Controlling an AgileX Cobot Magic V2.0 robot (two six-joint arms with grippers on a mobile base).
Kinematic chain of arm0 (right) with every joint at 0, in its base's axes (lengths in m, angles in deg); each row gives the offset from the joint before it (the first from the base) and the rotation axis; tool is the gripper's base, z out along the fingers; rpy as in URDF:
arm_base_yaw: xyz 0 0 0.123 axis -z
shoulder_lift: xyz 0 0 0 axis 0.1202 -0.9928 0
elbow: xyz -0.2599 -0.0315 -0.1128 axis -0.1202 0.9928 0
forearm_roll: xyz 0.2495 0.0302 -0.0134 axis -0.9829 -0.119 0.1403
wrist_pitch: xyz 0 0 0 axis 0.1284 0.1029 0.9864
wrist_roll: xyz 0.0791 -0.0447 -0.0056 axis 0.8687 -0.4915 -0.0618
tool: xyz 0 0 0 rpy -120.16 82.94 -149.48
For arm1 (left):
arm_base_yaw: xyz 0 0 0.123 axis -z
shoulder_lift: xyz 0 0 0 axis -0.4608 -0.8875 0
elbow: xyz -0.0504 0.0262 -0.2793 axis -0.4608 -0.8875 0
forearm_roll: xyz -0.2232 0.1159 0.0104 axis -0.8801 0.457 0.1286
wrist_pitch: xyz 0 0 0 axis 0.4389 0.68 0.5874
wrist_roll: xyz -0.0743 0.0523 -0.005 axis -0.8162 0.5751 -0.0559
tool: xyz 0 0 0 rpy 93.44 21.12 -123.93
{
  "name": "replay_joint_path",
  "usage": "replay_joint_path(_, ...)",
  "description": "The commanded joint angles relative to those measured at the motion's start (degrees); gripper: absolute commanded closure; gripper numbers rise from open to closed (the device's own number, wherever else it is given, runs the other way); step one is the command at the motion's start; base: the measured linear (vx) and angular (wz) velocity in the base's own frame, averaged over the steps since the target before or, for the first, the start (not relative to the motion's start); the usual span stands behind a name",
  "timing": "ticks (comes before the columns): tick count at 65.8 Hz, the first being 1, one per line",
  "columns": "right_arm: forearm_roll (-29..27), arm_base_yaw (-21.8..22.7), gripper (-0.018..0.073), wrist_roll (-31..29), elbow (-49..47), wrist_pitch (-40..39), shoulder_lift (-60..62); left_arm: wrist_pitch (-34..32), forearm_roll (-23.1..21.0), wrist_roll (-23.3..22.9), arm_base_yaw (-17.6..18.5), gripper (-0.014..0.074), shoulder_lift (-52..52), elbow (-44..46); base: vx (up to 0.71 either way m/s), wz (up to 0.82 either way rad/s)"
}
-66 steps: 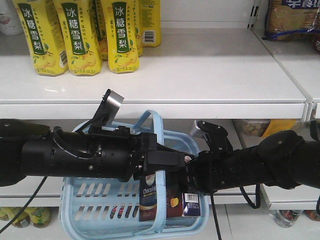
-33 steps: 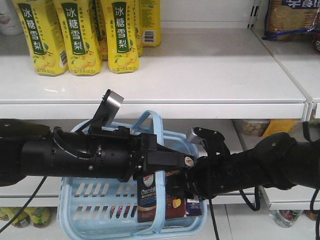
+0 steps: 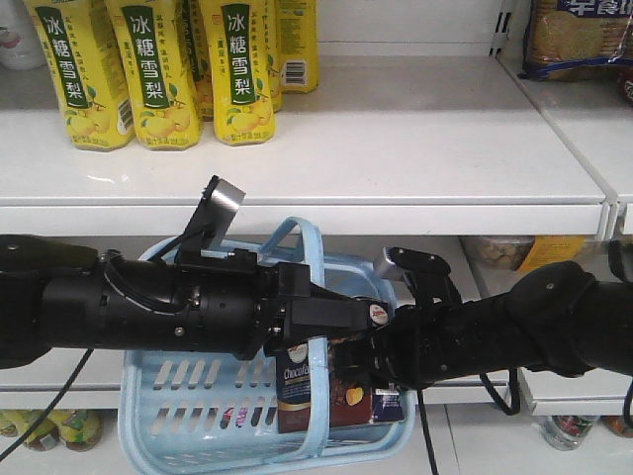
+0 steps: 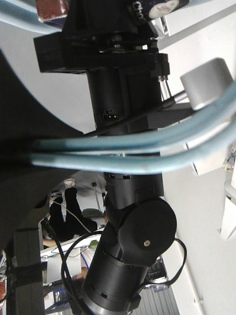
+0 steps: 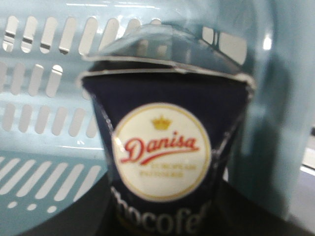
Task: Left arm holds basket, right arm returns cookies
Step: 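Lower the right gripper around the Chocofello box and close on it, then lift the cookie box out of the basket with the right gripper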
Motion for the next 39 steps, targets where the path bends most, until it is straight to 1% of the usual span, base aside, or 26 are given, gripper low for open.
replay_joint_path(1, -0.93, 0.32, 0.0471, 0.28, -1.18, -0.72, 4.43, 3.2, -7.49, 1.16, 0.19, 0.0599, 2.52, 2.28, 0.0, 0.0)
replay_joint_path(11, -0.38, 0.32, 0.0468, 1.88, -1.18, -0.19, 8.17, 3.2, -7.49, 1.16, 0.19, 0.0599, 2.52, 2.28, 0.0, 0.0)
replay_joint_path(17, 1.46, 0.32, 0.0467, 3.5, -1.18, -0.03, 10.3, 3.2, -7.49, 1.16, 0.19, 0.0599, 2.52, 2.28, 0.0, 0.0)
replay_joint_path(23, 4.76, 0.37, 0.0464, 6.43, -1.18, 0.1, 11.95, 3.2, -7.49, 1.16, 0.19, 0.0599, 2.52, 2.28, 0.0, 0.0)
replay_joint_path(33, 11.97, 0.37, 0.0462, 12.27, -1.18, 0.45, 14.77, 3.2, -7.49, 1.16, 0.19, 0.0599, 2.52, 2.28, 0.0, 0.0)
replay_joint_path(39, 15.38, 0.37, 0.0461, 14.51, -1.18, 0.7, 16.98, 3.2, -7.49, 1.16, 0.19, 0.0599, 2.52, 2.28, 0.0, 0.0)
